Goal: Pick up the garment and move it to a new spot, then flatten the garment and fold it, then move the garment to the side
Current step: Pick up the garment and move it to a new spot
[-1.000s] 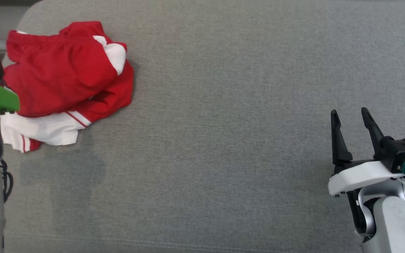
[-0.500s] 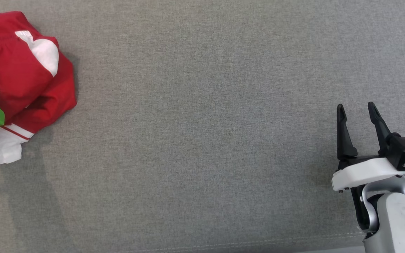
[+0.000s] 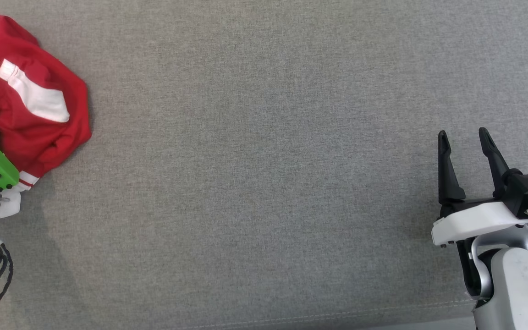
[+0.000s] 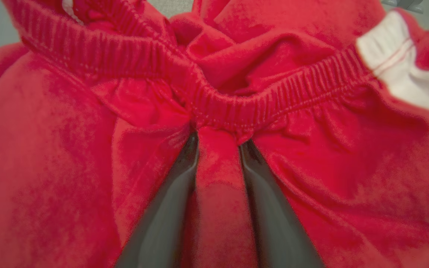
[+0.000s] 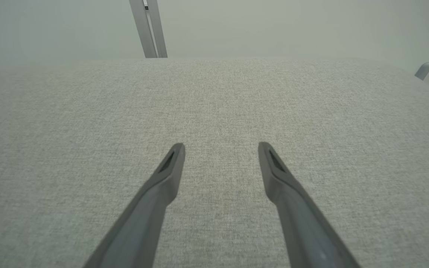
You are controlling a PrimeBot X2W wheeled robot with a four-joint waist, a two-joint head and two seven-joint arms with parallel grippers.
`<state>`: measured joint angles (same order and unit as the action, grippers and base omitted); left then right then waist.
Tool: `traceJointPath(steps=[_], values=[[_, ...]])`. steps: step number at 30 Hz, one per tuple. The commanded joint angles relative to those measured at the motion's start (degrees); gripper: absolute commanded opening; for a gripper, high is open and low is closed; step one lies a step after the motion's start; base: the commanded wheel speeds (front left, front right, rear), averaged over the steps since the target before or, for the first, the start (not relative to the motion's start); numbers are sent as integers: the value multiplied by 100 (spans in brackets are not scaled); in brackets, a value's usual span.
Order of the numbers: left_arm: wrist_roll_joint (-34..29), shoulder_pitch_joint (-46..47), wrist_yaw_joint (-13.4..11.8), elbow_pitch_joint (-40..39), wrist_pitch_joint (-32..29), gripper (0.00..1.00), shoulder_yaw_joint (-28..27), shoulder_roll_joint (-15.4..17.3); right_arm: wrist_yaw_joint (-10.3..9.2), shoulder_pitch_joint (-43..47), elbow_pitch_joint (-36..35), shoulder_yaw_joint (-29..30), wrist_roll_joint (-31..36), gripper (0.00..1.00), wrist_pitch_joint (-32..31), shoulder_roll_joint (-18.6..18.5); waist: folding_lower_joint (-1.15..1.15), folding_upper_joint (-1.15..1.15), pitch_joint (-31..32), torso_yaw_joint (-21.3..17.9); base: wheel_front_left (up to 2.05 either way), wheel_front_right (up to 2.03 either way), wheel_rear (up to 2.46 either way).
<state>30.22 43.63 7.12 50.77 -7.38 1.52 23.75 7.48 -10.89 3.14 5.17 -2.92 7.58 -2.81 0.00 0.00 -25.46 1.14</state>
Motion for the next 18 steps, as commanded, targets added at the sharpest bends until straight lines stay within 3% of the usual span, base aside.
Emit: traceJointPath(steps=[1,10,18], values=[[-60,101,25,50,129,0,18,43,1,-36,16,15,-25,100,16,-14,0,0,27,0,0,0,0],[-161,383,30,-20,946,0,125,199,2,13,177,-19,-100,100,104,-14,0,0,285,88,0,0,0],[-395,641,-2,-580,1386,0,293,366,2,33,451,-117,-234,100,228,-14,0,0,656,63,0,0,0]])
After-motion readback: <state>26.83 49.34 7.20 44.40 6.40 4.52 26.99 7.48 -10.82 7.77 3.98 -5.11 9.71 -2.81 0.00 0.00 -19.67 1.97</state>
